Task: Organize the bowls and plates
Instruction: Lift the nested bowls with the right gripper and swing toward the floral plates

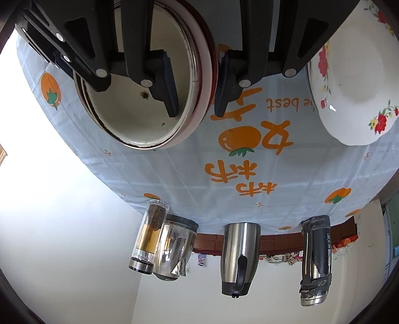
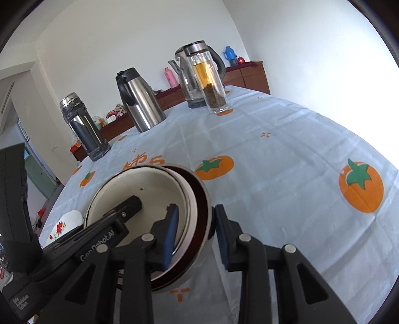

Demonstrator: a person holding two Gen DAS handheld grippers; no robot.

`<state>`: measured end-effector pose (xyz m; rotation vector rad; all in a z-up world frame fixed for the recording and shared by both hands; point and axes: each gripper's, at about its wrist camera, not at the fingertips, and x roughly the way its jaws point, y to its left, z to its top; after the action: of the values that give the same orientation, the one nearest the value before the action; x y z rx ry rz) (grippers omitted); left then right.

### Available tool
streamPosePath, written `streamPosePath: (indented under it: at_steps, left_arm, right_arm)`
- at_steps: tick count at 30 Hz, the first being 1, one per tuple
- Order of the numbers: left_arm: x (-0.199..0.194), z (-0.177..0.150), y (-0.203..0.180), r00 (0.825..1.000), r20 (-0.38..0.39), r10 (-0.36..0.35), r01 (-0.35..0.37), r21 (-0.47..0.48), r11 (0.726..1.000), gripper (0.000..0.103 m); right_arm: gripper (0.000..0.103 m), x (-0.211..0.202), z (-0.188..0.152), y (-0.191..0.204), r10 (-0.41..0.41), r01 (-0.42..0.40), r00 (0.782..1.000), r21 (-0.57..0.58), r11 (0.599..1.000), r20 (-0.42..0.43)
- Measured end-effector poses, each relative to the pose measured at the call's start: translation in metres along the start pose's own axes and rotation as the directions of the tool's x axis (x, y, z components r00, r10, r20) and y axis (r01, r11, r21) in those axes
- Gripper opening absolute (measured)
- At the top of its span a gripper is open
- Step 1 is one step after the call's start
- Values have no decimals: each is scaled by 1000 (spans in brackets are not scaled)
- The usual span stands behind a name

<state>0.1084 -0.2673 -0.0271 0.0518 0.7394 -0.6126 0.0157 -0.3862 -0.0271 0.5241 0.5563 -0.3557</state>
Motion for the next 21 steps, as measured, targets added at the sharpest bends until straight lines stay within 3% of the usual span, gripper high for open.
streamPosePath:
  at_steps: [21]
  left_arm:
    - [-27, -25, 10, 999, -47, -5, 4, -19, 1000, 33]
  right_arm:
    - [29, -27, -19, 9, -9, 9, 997, 11, 1000, -76]
